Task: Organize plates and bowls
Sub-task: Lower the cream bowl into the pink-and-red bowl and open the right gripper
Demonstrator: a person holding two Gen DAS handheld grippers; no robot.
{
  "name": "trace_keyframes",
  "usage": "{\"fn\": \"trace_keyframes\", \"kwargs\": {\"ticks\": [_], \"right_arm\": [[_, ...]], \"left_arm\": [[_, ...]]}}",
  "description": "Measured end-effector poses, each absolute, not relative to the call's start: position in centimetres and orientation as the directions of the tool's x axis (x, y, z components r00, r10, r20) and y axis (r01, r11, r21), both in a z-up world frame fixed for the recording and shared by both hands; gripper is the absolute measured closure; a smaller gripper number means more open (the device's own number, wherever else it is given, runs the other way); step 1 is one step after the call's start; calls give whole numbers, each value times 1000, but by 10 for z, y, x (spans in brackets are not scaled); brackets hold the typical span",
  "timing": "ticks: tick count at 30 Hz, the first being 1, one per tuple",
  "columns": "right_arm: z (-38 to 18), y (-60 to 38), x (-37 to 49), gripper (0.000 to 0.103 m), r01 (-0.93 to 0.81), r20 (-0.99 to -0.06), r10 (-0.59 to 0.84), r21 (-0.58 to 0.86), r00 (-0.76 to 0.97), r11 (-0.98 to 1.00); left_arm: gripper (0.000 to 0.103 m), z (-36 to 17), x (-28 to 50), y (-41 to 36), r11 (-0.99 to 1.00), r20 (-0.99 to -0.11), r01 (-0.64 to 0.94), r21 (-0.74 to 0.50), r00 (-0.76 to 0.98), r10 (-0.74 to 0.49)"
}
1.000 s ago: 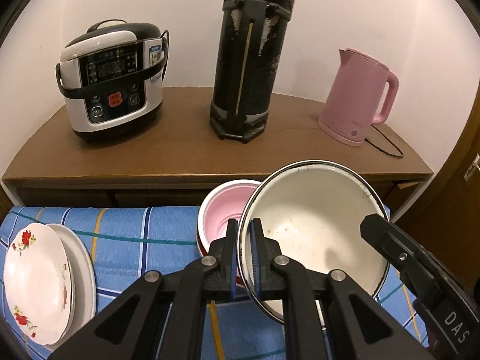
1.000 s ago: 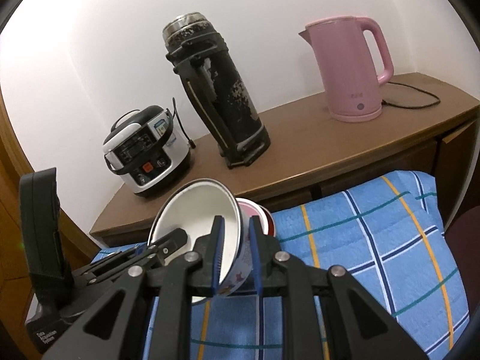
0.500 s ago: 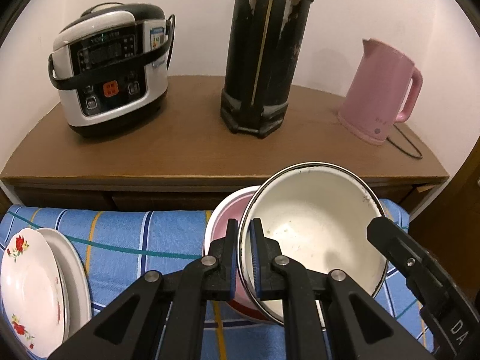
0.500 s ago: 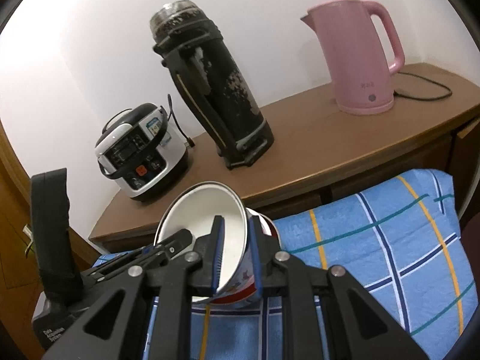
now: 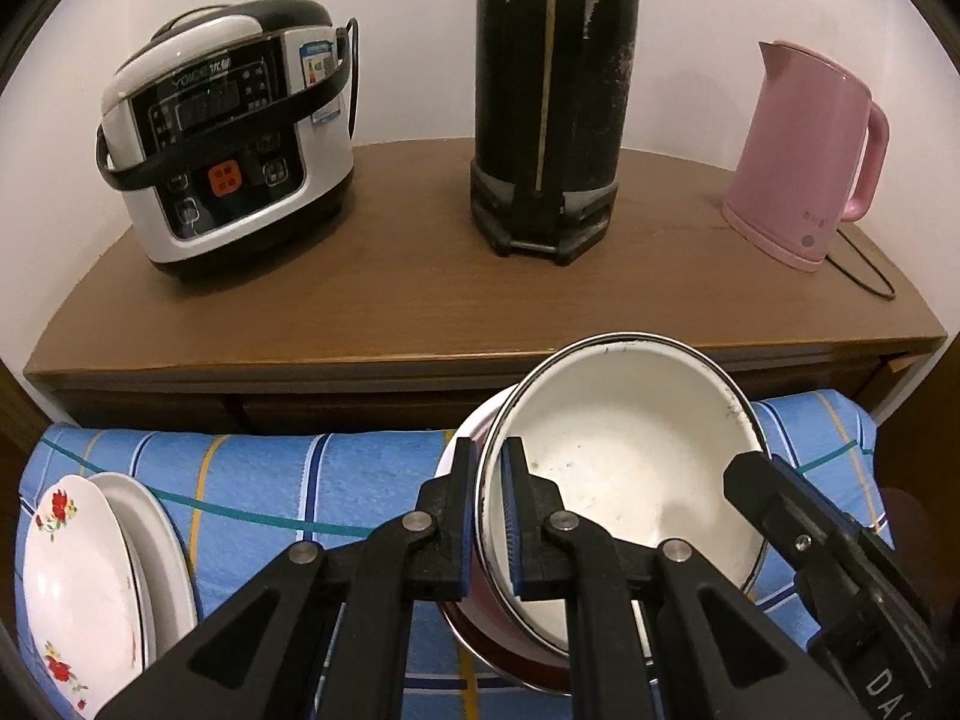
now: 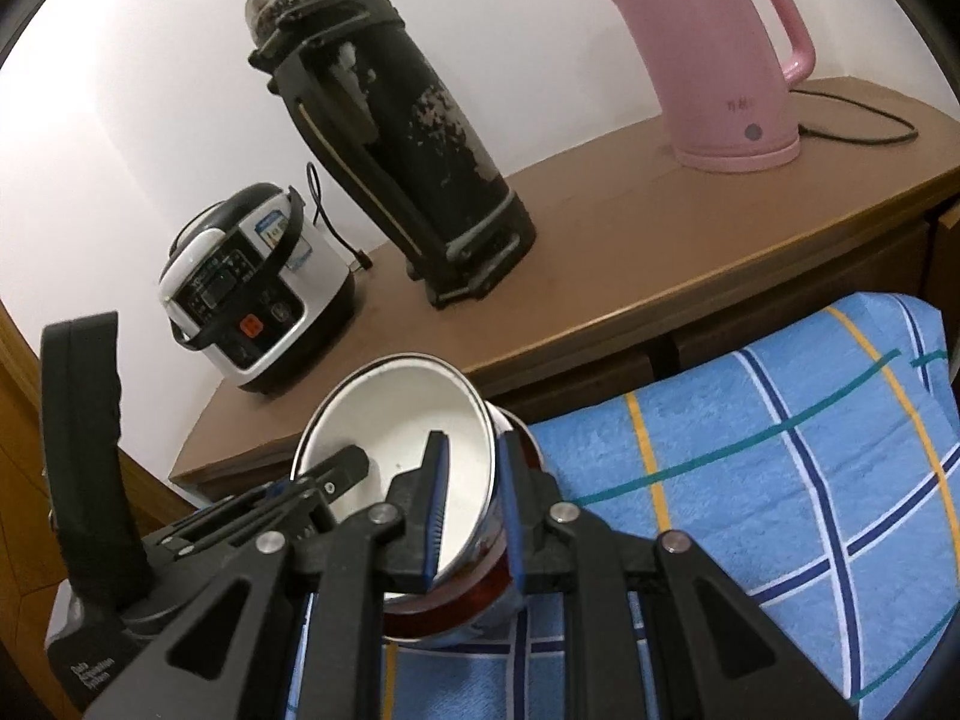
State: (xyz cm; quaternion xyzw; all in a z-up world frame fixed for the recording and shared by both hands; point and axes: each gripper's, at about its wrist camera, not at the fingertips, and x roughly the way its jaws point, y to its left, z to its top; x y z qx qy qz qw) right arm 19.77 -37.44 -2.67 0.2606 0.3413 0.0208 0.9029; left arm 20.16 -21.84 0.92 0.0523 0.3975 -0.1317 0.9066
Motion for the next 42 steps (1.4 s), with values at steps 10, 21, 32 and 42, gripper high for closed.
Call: {"fn": "trace_keyframes", "kwargs": {"ticks": [10,21,32,42], "right_arm": [[-26,-375,193,85,139,-602,196,464,774,875],[-26,-374,190,85,144,-603,170,437,780,888],[-21,-376,186,82,126,-563,172,452,808,883],[-19,-387,179,62,157,-528,132,468,839,870]], "left_arm": [[93,10,193,-226,957,-716,286,47,678,-167],[92,8,190,-230,958,-707,275,87,694,-135],[66,12,190,-225,949,-714,314,-23,659,-235],[36,34,177,-220,959,-614,282,28,762,-206]]}}
